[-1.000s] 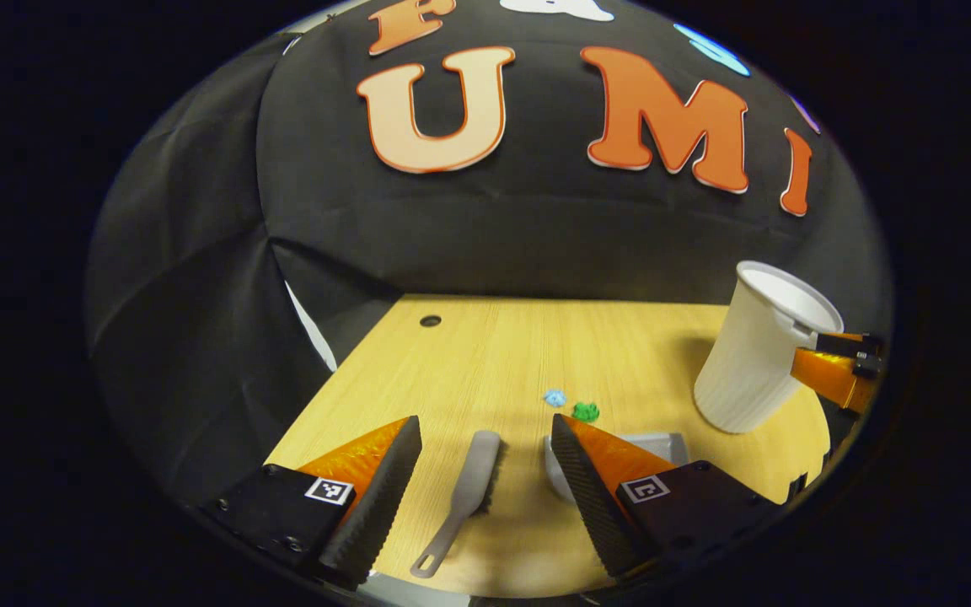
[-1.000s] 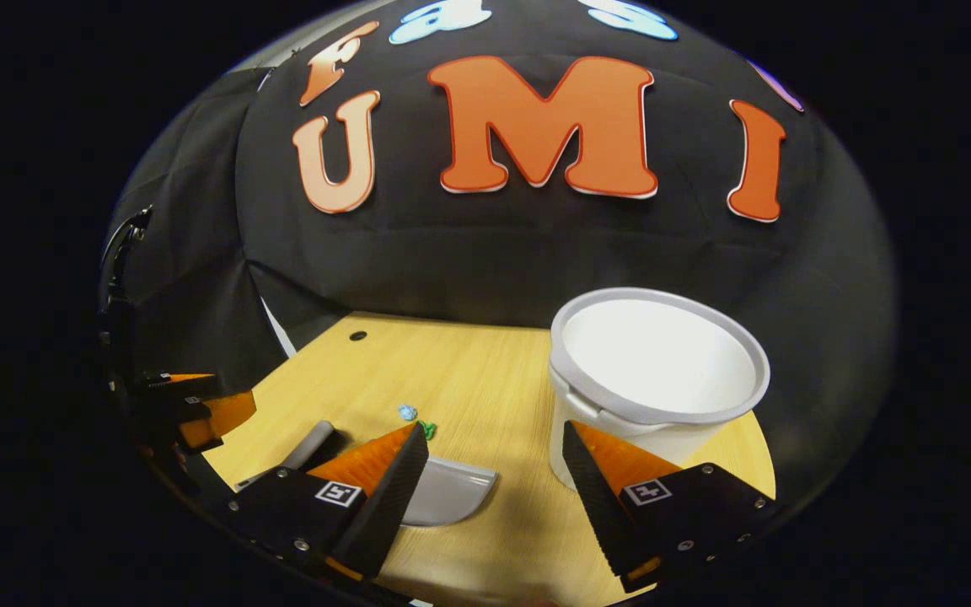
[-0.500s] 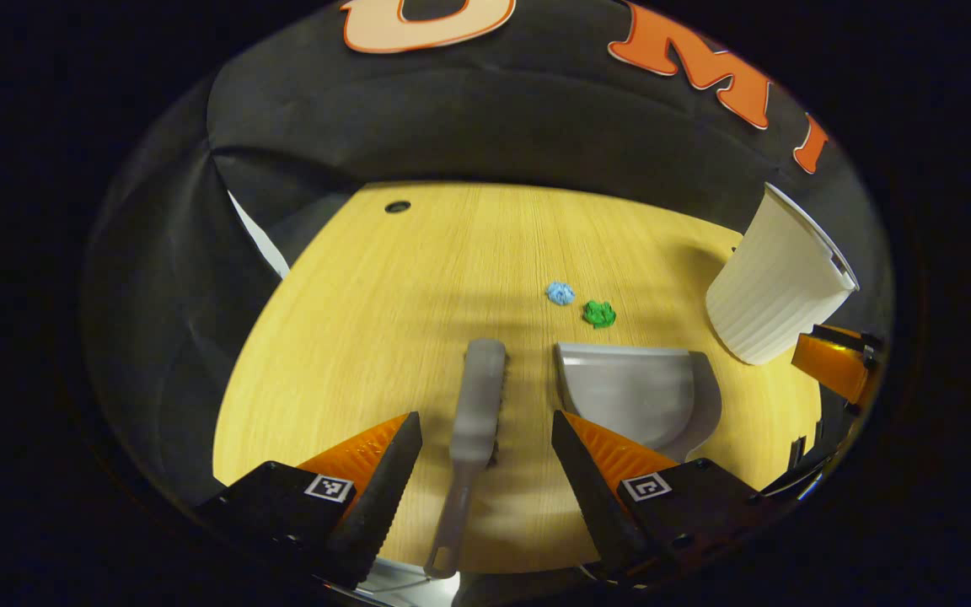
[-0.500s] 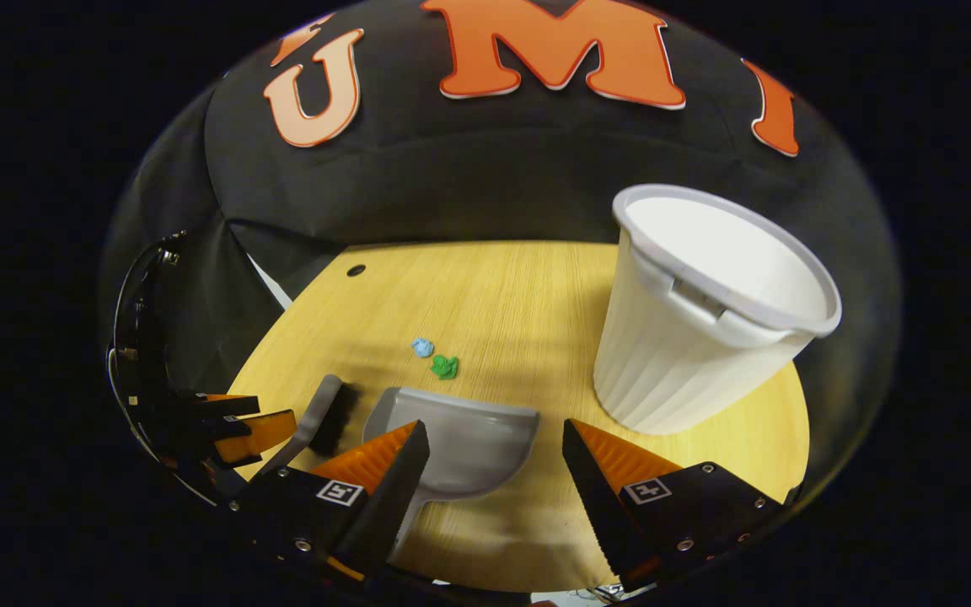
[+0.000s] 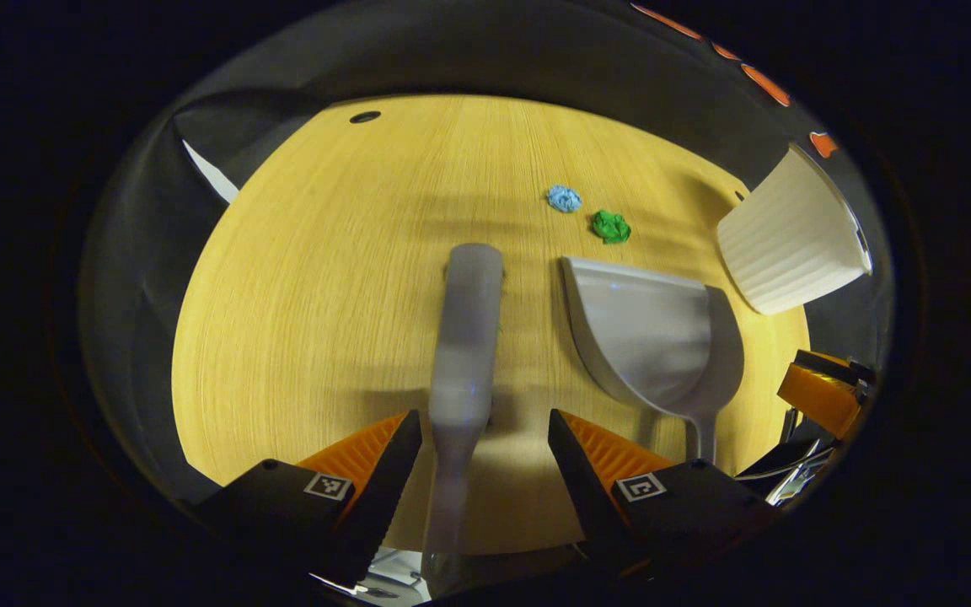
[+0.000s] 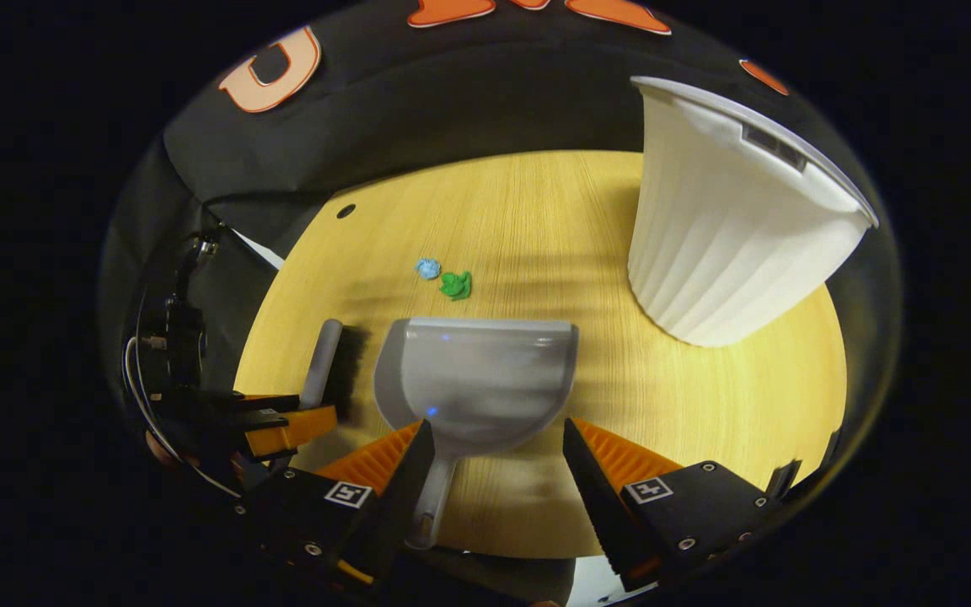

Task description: Pick up the small broom and dustpan from the desktop, sweep the trash into the dustpan with the broom, and then empty the trash into the garbage bin.

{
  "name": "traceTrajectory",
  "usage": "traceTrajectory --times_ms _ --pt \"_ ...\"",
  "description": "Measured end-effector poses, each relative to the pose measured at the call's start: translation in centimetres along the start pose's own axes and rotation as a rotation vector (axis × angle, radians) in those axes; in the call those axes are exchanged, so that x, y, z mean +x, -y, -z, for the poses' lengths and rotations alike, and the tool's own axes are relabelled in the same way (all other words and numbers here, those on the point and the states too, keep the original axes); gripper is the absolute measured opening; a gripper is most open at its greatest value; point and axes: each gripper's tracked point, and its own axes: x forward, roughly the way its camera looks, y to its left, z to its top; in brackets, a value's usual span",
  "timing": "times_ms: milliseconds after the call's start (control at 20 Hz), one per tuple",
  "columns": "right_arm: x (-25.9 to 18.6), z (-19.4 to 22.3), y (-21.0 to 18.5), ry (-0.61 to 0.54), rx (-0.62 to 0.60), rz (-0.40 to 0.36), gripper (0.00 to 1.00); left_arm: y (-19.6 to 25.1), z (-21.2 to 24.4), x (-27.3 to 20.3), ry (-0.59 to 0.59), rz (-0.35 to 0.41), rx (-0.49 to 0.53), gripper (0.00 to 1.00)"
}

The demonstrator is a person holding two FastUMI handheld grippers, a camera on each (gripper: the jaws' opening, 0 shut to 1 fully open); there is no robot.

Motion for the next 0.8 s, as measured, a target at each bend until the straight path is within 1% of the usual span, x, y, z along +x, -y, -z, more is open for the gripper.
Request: traceTrajectory --times_ms 50,300,450,500,550,600,650,750,800 --pt "0.0 0.7 -0.1 -0.019 0.006 -0.004 0.93 -0.1 0.2 -0.1 -0.013 0.003 0.008 0.99" --pt "0.6 3.4 -2.1 -0.098 0.015 -0.039 0.91 -0.3 0.3 0.5 -0.083 0.012 0.032 0.99" --pt "1.4 4.6 -3.0 -0.136 0.009 -0.039 0.91 0.0 1.2 2.5 -0.131 0.015 0.053 0.98" --pt "1.7 4.8 -3.1 -0.145 0.007 -0.03 0.91 0.0 1.3 2.8 -0.144 0.015 0.065 0.96" --pt "2.3 5.4 -3.1 -0.158 0.008 -0.02 0.91 -0.3 1.7 2.6 -0.155 0.017 0.076 0.98" --pt "2.8 5.7 -3.4 -0.171 0.009 -0.018 0.91 -0.4 1.7 2.6 -0.164 0.02 0.086 0.89" --pt "3.1 6.1 -3.5 -0.184 0.004 -0.013 0.91 -0.4 1.9 2.6 -0.171 0.015 0.098 0.87" --pt "3.8 6.4 -3.7 -0.199 -0.019 -0.006 0.87 -0.6 2.2 2.9 -0.185 0.011 0.11 0.68" --pt "4.1 6.5 -3.8 -0.206 -0.025 -0.001 0.82 -0.9 2.2 2.9 -0.191 0.004 0.115 0.58"
